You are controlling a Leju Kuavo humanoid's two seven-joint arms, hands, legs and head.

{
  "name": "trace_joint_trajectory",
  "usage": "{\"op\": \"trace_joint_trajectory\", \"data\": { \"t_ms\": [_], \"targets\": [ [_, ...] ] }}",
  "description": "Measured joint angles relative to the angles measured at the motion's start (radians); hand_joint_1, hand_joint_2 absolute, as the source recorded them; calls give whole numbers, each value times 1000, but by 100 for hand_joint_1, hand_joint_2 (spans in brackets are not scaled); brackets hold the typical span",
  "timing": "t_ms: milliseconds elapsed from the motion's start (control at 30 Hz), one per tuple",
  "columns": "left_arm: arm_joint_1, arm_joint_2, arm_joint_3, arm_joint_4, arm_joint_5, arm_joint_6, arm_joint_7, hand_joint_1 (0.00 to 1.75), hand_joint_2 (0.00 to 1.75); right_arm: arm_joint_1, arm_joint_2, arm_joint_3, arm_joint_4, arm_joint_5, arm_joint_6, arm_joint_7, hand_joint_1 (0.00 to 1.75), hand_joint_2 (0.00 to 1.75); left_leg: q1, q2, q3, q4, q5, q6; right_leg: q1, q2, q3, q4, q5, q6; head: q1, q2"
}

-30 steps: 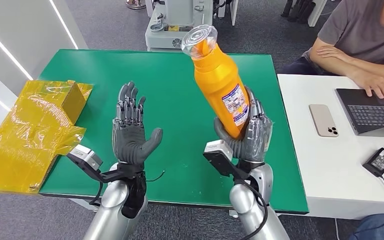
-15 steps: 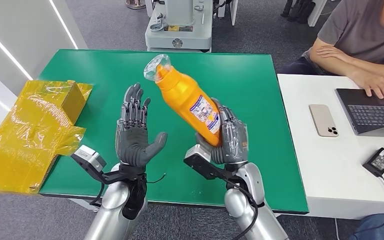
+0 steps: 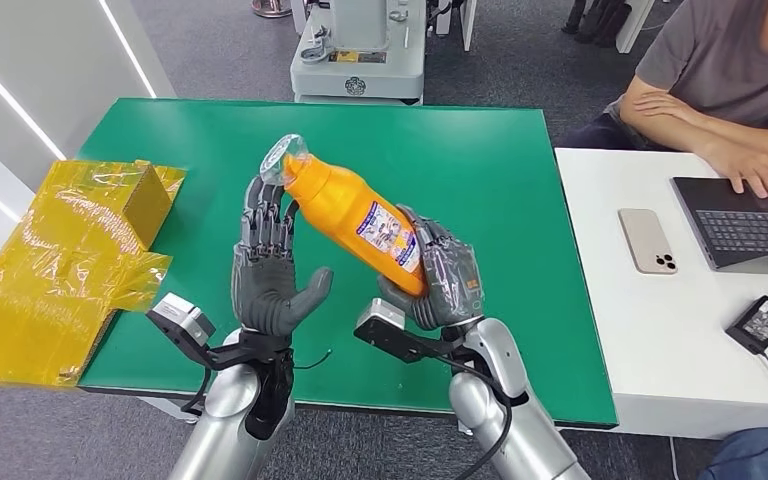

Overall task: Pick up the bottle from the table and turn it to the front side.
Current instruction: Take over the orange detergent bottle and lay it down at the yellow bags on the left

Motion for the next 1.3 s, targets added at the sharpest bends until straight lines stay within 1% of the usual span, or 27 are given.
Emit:
{"op": "trace_joint_trajectory", "data": {
  "t_ms": [300,567,733,900,1300],
  "targets": [
    [1,1,2,16,7,-5,-13,0,175,-9,-7,7,17,12,10,-16,175,175,0,0,0,0,0,0,0,0,0,0,0,0,0,0],
    [0,2,5,29,12,-10,-18,0,175,-9,-15,15,19,10,33,-64,175,175,0,0,0,0,0,0,0,0,0,0,0,0,0,0],
    [-11,0,9,38,9,-19,-14,0,175,0,-21,56,23,22,34,-102,175,175,0,0,0,0,0,0,0,0,0,0,0,0,0,0],
    [-17,0,10,43,9,-19,-14,0,175,-1,-23,69,28,23,18,-106,175,175,0,0,0,0,0,0,0,0,0,0,0,0,0,0],
    [-16,0,14,43,7,-20,-14,0,175,-13,-23,81,54,29,57,-76,175,175,0,0,0,0,0,0,0,0,0,0,0,0,0,0]
  ]
}}
